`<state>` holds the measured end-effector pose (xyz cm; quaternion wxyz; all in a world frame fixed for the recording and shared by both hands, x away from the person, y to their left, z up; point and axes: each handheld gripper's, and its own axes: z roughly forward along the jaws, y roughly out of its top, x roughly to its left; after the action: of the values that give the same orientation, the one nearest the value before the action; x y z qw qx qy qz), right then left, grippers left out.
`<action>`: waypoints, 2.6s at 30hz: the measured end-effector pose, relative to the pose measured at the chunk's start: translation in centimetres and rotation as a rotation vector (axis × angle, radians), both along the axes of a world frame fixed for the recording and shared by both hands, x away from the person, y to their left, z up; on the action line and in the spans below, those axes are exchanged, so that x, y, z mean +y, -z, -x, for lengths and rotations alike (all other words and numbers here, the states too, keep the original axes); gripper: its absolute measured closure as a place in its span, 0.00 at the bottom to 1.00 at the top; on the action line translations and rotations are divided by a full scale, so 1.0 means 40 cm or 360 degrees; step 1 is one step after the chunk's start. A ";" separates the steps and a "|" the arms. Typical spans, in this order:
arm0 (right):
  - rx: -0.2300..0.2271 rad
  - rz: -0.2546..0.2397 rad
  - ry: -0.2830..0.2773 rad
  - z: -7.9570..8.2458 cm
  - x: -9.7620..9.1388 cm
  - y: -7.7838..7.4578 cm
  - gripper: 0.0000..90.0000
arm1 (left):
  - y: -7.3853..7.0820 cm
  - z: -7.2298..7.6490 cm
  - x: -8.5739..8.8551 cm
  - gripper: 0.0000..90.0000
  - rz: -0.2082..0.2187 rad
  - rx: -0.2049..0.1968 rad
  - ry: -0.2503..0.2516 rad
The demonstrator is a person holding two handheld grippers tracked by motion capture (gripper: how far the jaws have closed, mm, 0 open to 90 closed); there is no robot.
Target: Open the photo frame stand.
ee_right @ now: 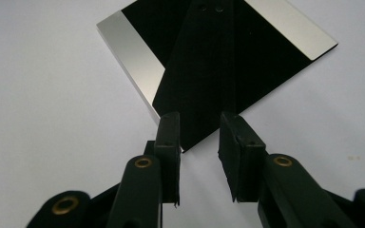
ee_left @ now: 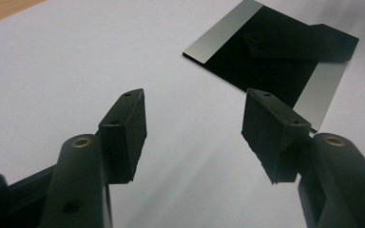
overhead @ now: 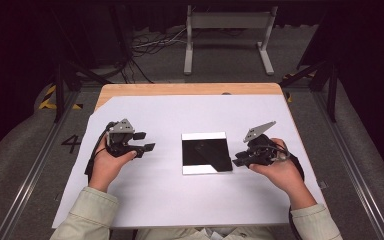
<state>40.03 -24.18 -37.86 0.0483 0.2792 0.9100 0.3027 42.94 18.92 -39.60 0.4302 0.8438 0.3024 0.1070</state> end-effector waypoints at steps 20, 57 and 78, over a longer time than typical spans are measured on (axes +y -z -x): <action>0.0139 0.0131 -0.0043 0.004 0.018 0.054 0.77 | 0.002 -0.002 -0.001 0.48 -0.0016 0.0031 0.0017; 0.0098 0.0344 -0.0092 0.004 0.053 0.069 1.00 | 0.008 -0.004 -0.004 0.47 -0.0044 0.0051 0.0004; -0.0049 -0.0078 -0.0039 0.010 0.018 0.006 1.00 | 0.008 -0.005 -0.005 0.47 -0.0052 0.0038 0.0017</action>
<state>39.62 -23.44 -38.11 0.0518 0.2646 0.9047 0.3298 43.15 18.74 -39.93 0.4133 0.8536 0.3012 0.0996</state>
